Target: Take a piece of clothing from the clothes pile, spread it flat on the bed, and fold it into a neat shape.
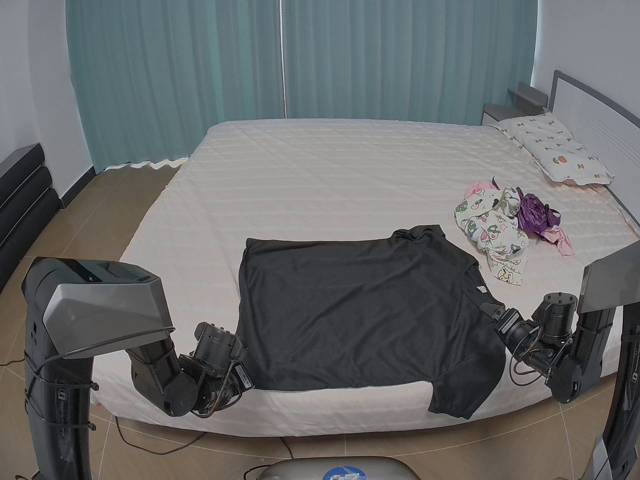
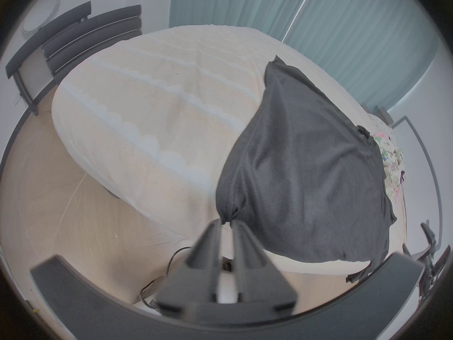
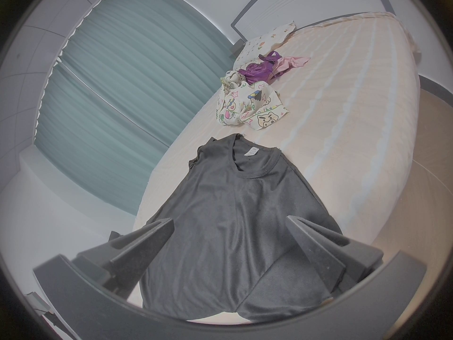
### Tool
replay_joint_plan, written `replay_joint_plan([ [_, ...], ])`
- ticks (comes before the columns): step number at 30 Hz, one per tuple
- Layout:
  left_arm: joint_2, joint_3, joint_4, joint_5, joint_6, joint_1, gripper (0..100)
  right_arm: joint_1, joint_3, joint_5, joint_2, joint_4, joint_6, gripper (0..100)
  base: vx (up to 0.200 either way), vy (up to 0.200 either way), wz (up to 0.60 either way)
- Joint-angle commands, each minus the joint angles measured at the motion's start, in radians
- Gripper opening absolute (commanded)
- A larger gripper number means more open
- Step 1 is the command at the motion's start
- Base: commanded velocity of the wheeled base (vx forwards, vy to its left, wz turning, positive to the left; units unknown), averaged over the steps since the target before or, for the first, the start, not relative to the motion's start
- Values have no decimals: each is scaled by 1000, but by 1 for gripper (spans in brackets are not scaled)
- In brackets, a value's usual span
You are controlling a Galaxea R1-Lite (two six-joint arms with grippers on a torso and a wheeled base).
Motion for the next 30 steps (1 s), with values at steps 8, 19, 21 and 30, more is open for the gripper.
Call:
replay_joint_plan([
  [8, -66, 48, -13, -36, -43, 34, 0, -54, 66, 150, 13, -11, -165, 100, 0, 0, 0],
  [19, -123, 42, -13, -185, -129, 95, 0, -194, 9, 305, 46, 161, -409, 100, 0, 0, 0],
  [21, -124, 43, -13, -185, -129, 100, 0, -206, -32, 311, 42, 220, -410, 100, 0, 0, 0],
  [30, -143, 45, -44, -190, -159, 130, 0, -209, -188, 311, 54, 376, -424, 100, 0, 0, 0],
])
